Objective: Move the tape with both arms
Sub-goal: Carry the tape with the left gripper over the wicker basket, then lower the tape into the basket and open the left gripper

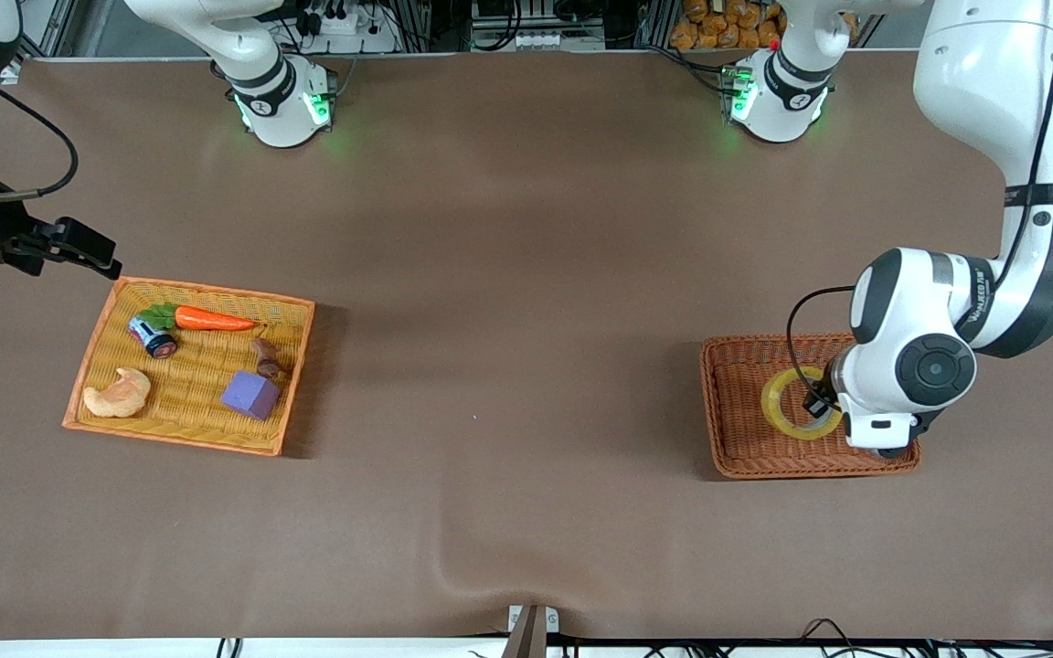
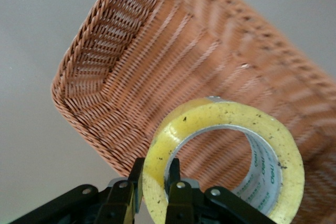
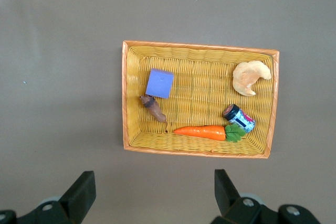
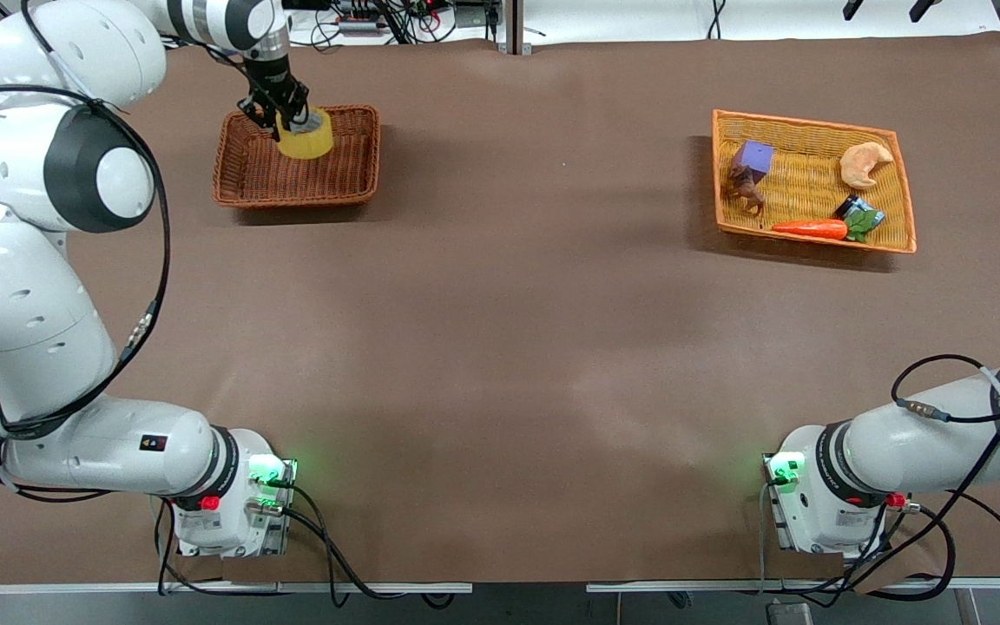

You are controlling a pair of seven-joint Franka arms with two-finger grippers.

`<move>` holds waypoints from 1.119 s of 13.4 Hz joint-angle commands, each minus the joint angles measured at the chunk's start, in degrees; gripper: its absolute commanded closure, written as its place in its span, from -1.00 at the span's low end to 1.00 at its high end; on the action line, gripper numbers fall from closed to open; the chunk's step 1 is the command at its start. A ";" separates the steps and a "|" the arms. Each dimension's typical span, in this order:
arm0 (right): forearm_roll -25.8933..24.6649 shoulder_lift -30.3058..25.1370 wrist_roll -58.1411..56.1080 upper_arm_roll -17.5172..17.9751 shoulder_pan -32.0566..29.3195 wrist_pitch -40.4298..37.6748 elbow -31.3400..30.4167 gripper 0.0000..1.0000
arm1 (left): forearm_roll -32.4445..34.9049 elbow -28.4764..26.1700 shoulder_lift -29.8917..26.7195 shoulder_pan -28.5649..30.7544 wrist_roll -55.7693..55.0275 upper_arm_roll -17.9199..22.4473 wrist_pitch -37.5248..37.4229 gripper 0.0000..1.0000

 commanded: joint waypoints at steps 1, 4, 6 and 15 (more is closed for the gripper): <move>-0.21 0.72 -0.14 0.64 -0.53 -1.21 1.67 -1.00 | -0.78 -1.19 0.24 0.59 3.48 -0.62 -2.04 1.00; 0.05 0.72 -0.05 0.64 -0.27 -1.12 1.67 -1.00 | -0.43 -0.84 1.04 0.58 3.48 -0.62 -3.01 1.00; 0.05 0.72 -0.05 0.64 -0.27 -1.12 1.67 -1.00 | -0.34 -0.40 1.21 1.20 3.48 -0.62 -2.40 0.90; 0.05 0.72 -0.05 0.64 -0.27 -1.12 1.67 -1.00 | -0.77 1.62 -2.55 4.01 3.83 -0.80 -2.39 -1.00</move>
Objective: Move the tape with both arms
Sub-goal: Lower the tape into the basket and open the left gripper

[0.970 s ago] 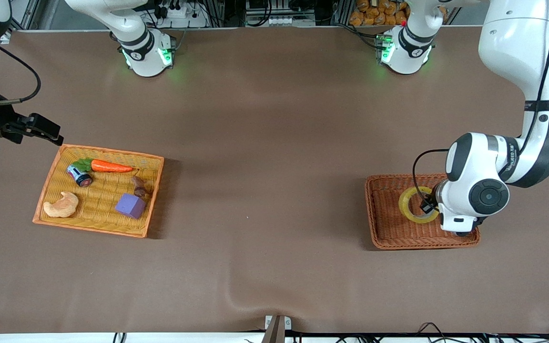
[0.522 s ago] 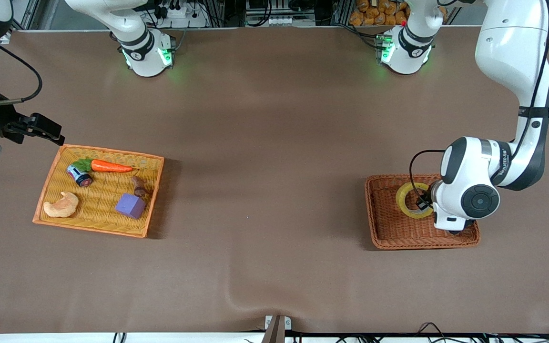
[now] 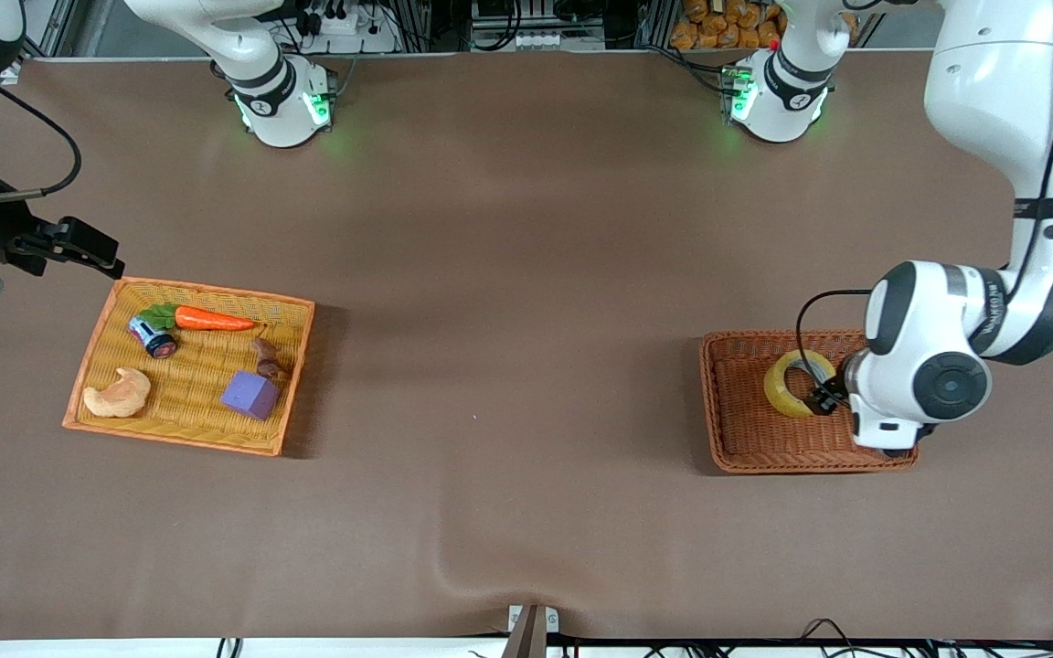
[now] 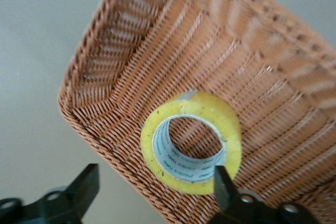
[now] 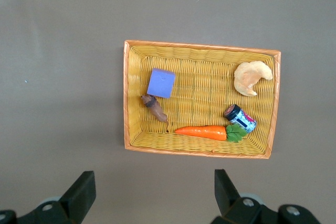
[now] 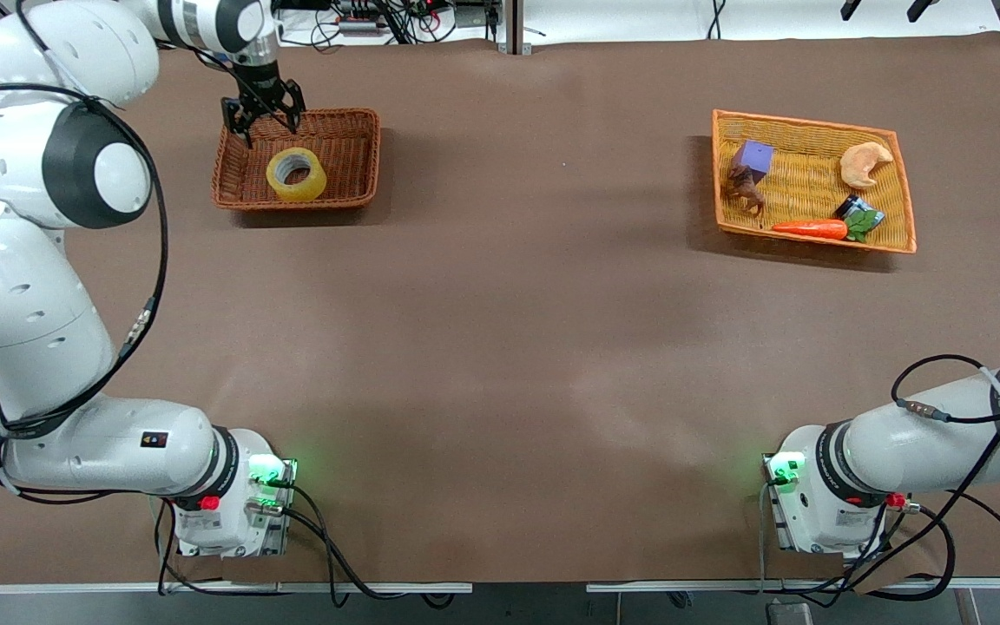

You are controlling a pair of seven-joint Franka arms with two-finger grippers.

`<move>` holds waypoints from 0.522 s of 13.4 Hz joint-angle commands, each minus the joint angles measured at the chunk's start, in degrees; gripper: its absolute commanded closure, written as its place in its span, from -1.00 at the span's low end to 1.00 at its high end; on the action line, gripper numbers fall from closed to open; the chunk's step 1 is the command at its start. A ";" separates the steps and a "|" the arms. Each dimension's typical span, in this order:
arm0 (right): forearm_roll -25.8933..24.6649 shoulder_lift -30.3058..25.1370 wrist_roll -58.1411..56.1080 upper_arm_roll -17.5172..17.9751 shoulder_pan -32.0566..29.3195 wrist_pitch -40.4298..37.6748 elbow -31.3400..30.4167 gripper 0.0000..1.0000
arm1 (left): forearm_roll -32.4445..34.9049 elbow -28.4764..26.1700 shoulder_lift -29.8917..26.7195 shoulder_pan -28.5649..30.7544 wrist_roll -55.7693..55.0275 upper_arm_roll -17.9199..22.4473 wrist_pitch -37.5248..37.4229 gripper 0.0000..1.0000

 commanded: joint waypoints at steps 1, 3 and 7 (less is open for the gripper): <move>0.04 0.80 -0.05 0.39 -0.33 -1.00 1.65 -1.00 | -0.80 -0.12 -3.95 2.51 1.34 -0.65 -0.95 -1.00; -0.14 0.80 -0.05 0.39 -0.33 -1.00 1.65 -1.00 | -2.81 -0.04 -5.45 3.05 1.60 -0.66 -0.95 -1.00; -0.14 0.80 -0.05 0.39 -0.33 -1.00 1.65 -1.00 | -7.74 -1.35 -12.64 5.24 14.57 -0.65 -0.86 -1.00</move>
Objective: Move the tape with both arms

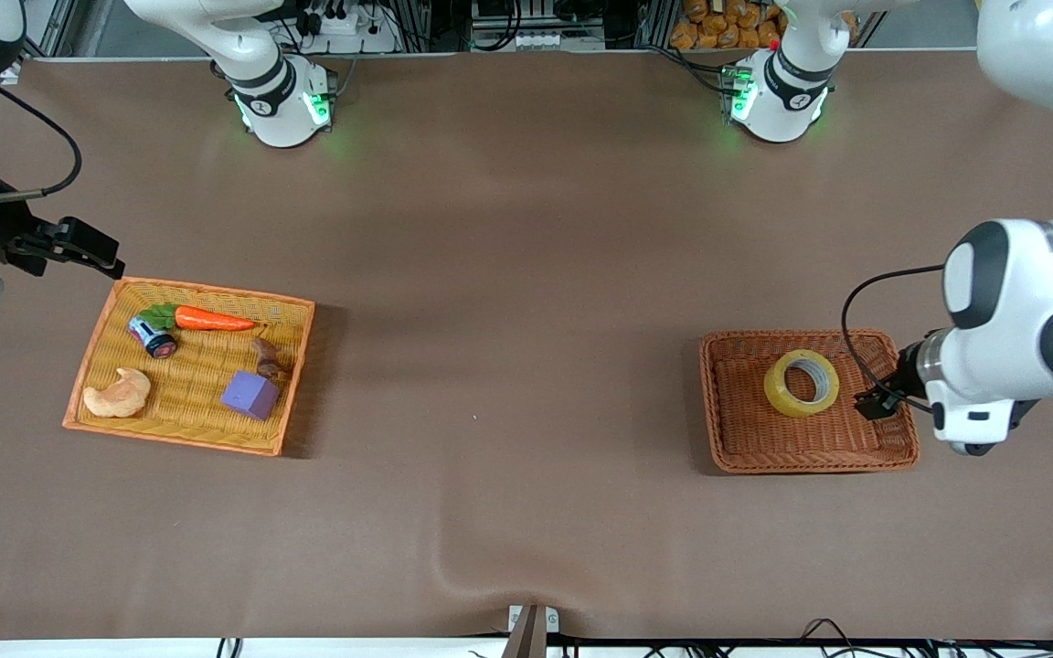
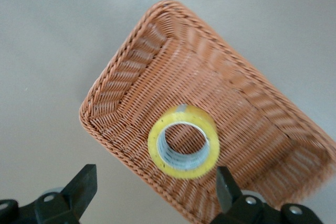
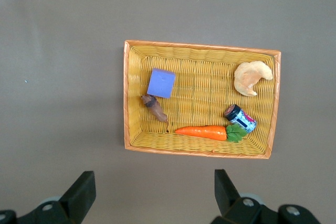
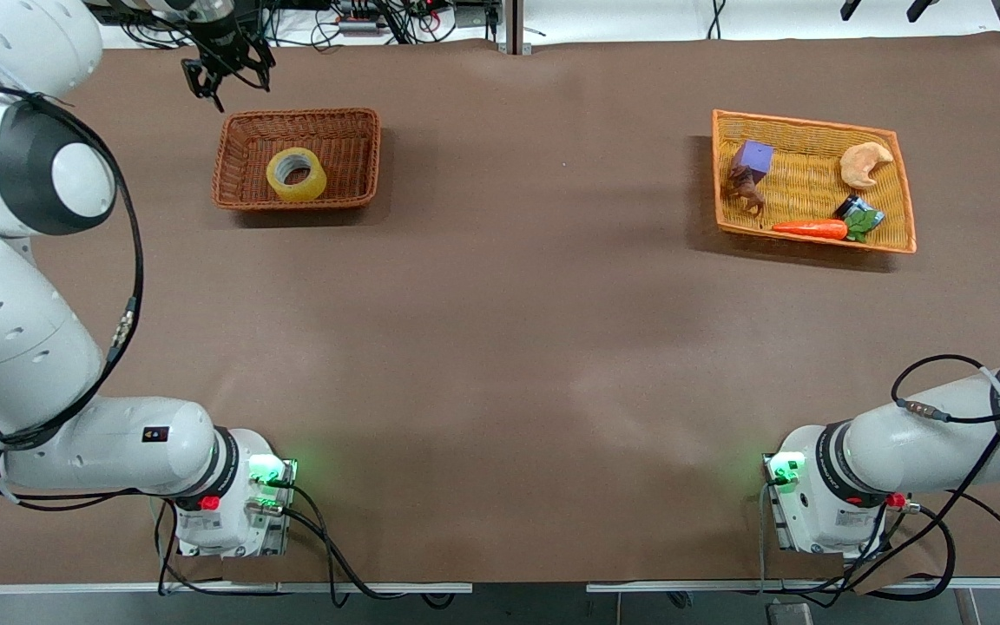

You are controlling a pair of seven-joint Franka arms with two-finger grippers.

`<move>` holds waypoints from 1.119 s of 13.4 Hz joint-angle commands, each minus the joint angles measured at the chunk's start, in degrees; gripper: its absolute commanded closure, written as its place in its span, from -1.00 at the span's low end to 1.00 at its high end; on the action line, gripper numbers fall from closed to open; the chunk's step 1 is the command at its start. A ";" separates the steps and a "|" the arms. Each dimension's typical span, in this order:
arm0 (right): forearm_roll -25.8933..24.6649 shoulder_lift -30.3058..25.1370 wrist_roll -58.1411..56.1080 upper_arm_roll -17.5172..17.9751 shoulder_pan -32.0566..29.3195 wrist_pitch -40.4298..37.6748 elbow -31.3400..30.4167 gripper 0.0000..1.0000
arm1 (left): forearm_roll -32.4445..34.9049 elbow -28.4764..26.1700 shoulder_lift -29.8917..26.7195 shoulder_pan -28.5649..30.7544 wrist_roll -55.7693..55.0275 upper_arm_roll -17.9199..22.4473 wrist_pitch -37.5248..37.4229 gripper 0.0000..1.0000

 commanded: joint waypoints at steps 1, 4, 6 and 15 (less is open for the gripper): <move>-0.14 0.68 -0.05 0.37 -0.33 -1.09 1.63 -1.00 | -2.64 -3.16 -6.76 1.36 9.62 -0.57 -0.51 -1.00; -0.23 0.76 0.04 0.37 -0.24 -1.00 1.63 -1.00 | -3.00 -10.79 -13.35 1.45 15.44 -2.06 3.96 -1.00; -0.23 0.76 0.04 0.37 -0.15 -1.00 1.63 -1.00 | -4.56 -18.60 -19.58 1.54 23.06 -2.07 8.35 -1.00; -0.23 0.68 0.13 0.37 -0.15 -1.09 1.63 -1.00 | -5.46 -26.04 -30.51 1.89 38.05 -4.00 6.37 -1.00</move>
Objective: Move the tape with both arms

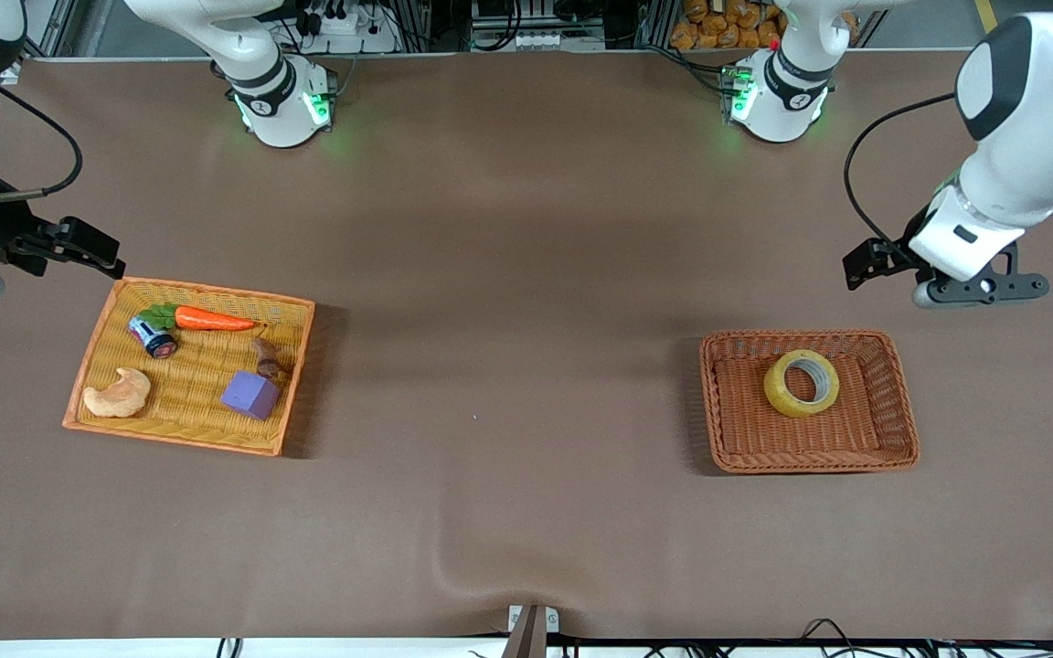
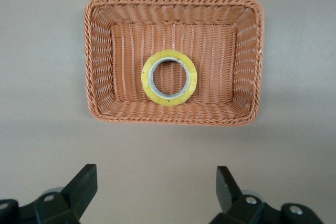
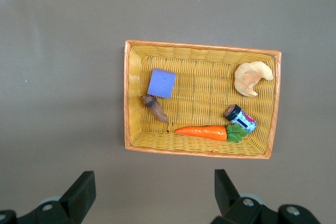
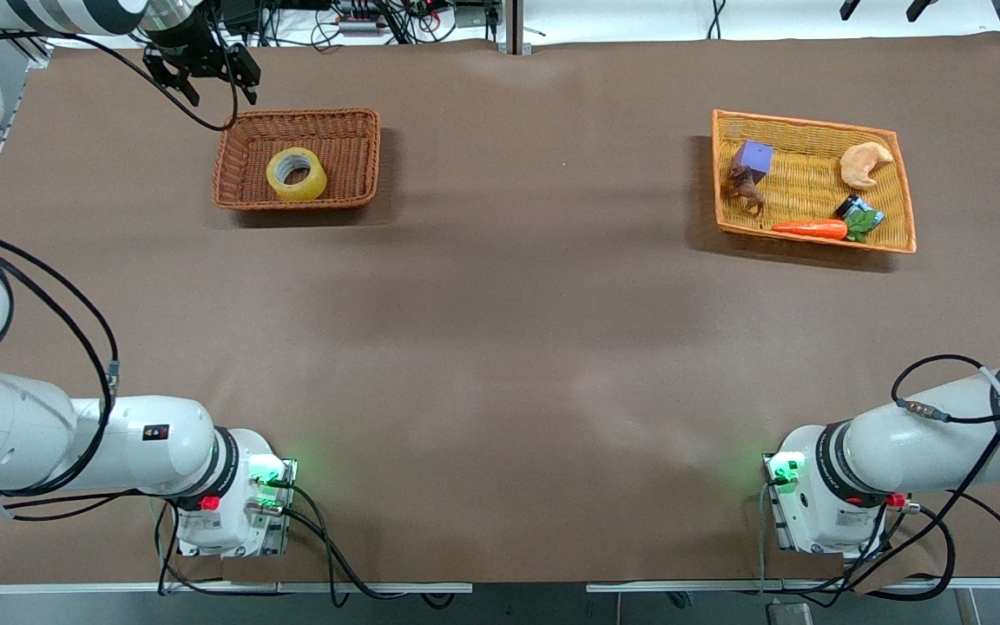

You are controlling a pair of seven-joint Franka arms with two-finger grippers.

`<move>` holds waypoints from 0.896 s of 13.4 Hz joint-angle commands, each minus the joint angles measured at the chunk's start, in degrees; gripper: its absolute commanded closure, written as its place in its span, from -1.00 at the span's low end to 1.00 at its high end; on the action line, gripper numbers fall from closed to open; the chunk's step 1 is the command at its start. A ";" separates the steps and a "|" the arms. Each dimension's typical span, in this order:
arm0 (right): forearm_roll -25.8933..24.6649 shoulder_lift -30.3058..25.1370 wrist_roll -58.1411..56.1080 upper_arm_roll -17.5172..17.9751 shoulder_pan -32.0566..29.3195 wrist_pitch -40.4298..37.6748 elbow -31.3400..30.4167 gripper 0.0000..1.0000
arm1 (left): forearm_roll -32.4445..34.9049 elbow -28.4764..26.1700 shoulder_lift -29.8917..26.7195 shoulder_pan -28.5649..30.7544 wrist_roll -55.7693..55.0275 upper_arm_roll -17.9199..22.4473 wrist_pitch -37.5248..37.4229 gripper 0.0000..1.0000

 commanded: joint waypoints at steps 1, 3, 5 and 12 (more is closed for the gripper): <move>-0.23 0.74 0.13 0.30 -0.18 -1.05 1.55 -1.00 | -1.33 3.54 -0.80 0.75 2.50 -0.25 -3.46 -1.00; -0.23 0.74 0.13 0.30 -0.18 -1.05 1.55 -1.00 | -1.42 7.24 -0.62 0.83 3.73 -0.25 -8.03 -1.00; -0.23 0.74 0.13 0.30 -0.18 -1.05 1.55 -1.00 | -1.42 11.89 -0.62 0.83 3.74 -0.25 -12.77 -1.00; -0.23 0.74 0.21 0.30 -0.01 -0.88 1.55 -1.00 | -2.38 23.60 2.98 -0.48 5.58 0.81 -22.03 -1.00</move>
